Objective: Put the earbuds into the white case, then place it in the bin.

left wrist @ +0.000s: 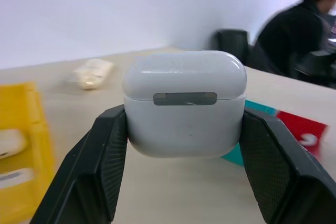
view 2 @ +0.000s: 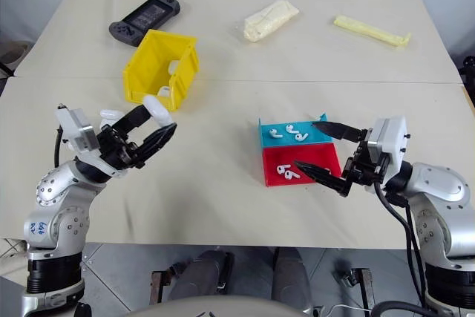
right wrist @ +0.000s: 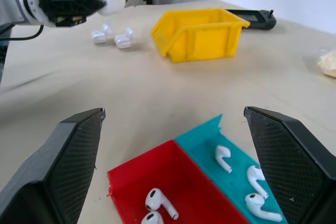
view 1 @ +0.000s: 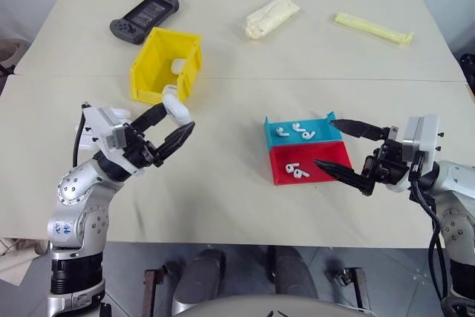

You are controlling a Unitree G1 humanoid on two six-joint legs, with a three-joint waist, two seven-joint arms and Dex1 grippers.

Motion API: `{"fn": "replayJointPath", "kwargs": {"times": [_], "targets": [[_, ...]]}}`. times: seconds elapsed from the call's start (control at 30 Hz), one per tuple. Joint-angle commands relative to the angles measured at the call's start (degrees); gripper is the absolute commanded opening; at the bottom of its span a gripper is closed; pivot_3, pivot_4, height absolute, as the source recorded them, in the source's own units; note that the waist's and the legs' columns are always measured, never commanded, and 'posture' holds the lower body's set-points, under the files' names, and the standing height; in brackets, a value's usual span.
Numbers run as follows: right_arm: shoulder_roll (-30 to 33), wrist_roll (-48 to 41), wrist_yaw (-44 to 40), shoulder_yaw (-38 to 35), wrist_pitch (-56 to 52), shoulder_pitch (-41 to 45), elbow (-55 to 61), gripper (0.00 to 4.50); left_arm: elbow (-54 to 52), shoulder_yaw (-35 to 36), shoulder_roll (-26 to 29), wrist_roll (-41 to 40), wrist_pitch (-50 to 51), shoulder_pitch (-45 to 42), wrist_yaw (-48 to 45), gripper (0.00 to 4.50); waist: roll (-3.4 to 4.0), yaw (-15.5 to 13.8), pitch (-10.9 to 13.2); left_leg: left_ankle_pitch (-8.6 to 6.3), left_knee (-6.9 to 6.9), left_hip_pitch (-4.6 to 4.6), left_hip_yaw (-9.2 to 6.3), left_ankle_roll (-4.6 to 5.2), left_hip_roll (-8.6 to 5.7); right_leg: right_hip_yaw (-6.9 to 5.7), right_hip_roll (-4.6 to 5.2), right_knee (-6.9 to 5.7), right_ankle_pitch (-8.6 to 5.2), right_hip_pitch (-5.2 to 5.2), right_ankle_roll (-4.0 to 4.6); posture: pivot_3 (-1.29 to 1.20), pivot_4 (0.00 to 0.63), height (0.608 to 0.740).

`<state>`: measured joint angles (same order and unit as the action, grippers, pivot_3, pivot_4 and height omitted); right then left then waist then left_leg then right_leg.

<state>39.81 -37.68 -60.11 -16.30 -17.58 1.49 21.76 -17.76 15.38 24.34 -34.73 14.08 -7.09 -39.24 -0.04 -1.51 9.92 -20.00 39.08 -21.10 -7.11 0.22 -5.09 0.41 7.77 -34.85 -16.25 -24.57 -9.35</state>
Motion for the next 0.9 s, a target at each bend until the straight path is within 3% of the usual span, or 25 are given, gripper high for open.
{"fn": "replayJointPath", "kwargs": {"times": [0.03, 0.17, 0.37, 0.4, 0.5, 0.63, 0.83, 0.9], "targets": [[-0.4, -0.2, 0.5, -1.0, 1.7, -0.7, 1.1, 4.45, -1.6, 2.4, -0.1, -1.6, 1.9, -1.1, 4.6, 2.78, 0.00, 0.0, 0.0, 0.00, 0.00, 0.00, 0.01, 0.00, 0.00, 0.01, 0.00, 0.00, 0.00, 0.00, 0.00, 0.00, 0.150, 0.740], [-0.8, -0.3, 1.8, -0.4, 2.0, 0.5, 1.3, 4.45, 1.3, 2.7, 0.9, -3.9, 4.5, -7.1, 5.1, 2.78, 0.00, -0.1, 0.0, 0.01, 0.01, 0.00, -0.02, -0.01, 0.00, -0.01, -0.01, -0.01, 0.00, 0.00, 0.00, 0.00, 0.150, 0.740], [-2.1, -5.0, 5.1, 4.6, -5.0, 9.4, 3.3, 4.45, 4.1, -4.3, 6.3, -3.3, 5.0, -10.0, -9.4, 2.78, 0.03, 0.7, 0.0, -0.01, -0.08, 0.02, 0.02, -0.03, 0.05, 0.02, -0.06, -0.13, 0.00, -0.02, 0.01, 0.00, 0.150, 0.740], [-2.2, -5.0, 4.7, 5.7, -5.4, 10.5, 3.3, 4.28, 4.7, -6.2, 6.8, -2.4, 4.3, -10.5, -12.0, 2.78, 0.03, 0.7, 0.0, -0.01, -0.08, 0.01, 0.00, -0.04, 0.07, -0.01, -0.08, -0.12, -0.01, -0.02, 0.02, 0.00, 0.150, 0.740], [-2.4, -4.7, 4.3, 8.4, -6.4, 13.3, 2.7, 3.55, 6.9, -10.5, 6.7, 0.1, 1.5, -12.2, -16.9, 2.78, 0.03, 0.6, 0.0, -0.01, -0.06, -0.01, -0.01, -0.04, 0.06, -0.01, -0.07, -0.09, -0.01, -0.01, 0.02, 0.00, 0.150, 0.740], [-6.2, -4.1, 6.4, 13.0, -7.9, 21.4, 0.5, 2.09, 10.9, -17.4, 3.9, 5.0, -3.8, -15.1, -22.0, 2.78, 0.02, 0.3, 0.0, 0.00, 0.02, -0.01, 0.00, -0.03, 0.00, -0.01, -0.03, 0.05, -0.01, -0.02, 0.02, 0.00, 0.150, 0.740], [-8.2, -1.1, 5.1, 17.8, -7.7, 25.7, -2.4, 0.02, 13.6, -20.6, 0.7, 6.7, -5.1, -17.6, -23.6, 2.78, 0.02, 0.3, 0.0, -0.01, -0.01, -0.06, -0.05, -0.03, 0.00, -0.05, -0.04, -0.10, -0.01, -0.04, 0.02, 0.00, 0.150, 0.740], [-8.5, -0.4, 4.8, 18.4, -7.3, 26.4, -3.4, 0.02, 14.0, -20.9, -0.1, 6.8, -5.5, -18.0, -23.7, 2.78, 0.02, 0.3, 0.0, -0.01, -0.01, -0.07, -0.05, -0.03, 0.00, -0.05, -0.03, -0.11, -0.01, -0.04, 0.01, 0.00, 0.150, 0.740]]}}
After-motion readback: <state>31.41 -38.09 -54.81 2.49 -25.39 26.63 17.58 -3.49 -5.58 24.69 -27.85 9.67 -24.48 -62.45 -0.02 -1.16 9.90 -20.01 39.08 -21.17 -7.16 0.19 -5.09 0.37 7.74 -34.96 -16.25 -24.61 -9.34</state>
